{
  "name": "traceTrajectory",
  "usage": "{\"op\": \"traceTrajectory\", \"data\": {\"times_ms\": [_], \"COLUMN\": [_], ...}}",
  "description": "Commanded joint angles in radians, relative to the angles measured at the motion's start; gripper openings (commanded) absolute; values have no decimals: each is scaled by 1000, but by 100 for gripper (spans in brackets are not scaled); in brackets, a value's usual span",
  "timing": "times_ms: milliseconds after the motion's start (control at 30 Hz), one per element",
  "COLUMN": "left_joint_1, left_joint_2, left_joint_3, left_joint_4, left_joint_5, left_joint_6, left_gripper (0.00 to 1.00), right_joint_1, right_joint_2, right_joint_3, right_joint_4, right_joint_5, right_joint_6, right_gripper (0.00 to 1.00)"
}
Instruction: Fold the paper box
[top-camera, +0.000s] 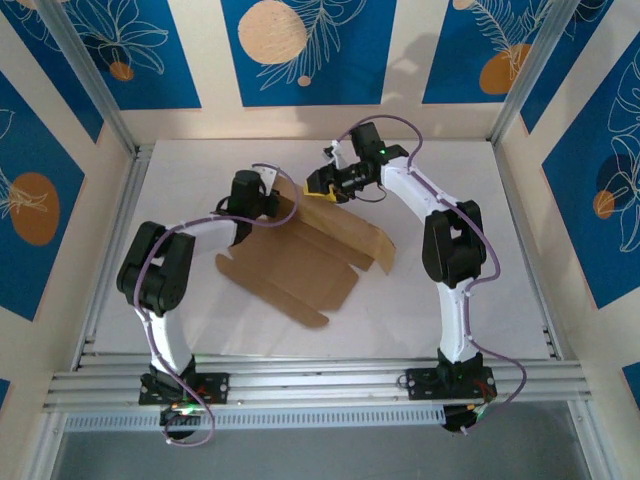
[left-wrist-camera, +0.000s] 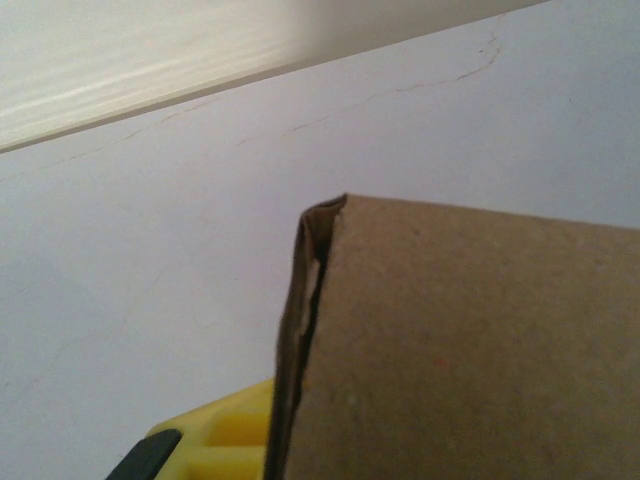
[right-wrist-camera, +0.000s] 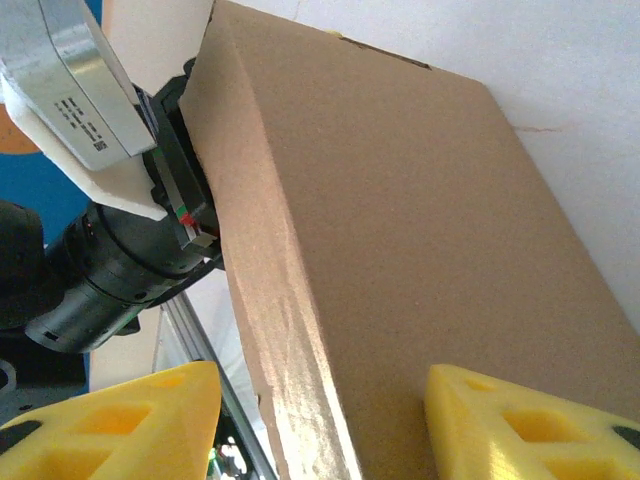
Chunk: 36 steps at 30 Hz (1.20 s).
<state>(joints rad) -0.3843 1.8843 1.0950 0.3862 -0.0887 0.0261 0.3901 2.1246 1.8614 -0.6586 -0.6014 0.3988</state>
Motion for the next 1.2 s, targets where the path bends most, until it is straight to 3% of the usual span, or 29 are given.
{"op": "traceTrajectory", "data": {"times_ms": [0, 300, 467, 700, 933, 1167], "left_joint_1": [-21, -4, 12, 14, 13, 19], "left_joint_2": [8, -29, -18, 25, -27, -128], "left_joint_3": [-36, -81, -39, 28, 15, -61], "left_joint_4": [-48, -5, -48, -124, -135, -130], "left_joint_5": [-48, 35, 80, 119, 119, 117], "left_joint_6": [-25, -118, -138, -115, -109, -77], "left_gripper": [26, 51, 49, 43, 57, 63], "right_joint_1": [38, 35, 38, 28, 13, 3], "right_joint_2": [23, 17, 13, 34, 68, 53], "right_joint_3": [18, 35, 18, 36, 30, 19], "right_joint_4": [-44, -70, -62, -71, -82, -61], "right_joint_5": [-25, 49, 43, 38, 114, 108], "right_joint_6": [-31, -72, -93, -106, -107, -106], "right_gripper": [57, 57, 57, 66, 53, 42]}}
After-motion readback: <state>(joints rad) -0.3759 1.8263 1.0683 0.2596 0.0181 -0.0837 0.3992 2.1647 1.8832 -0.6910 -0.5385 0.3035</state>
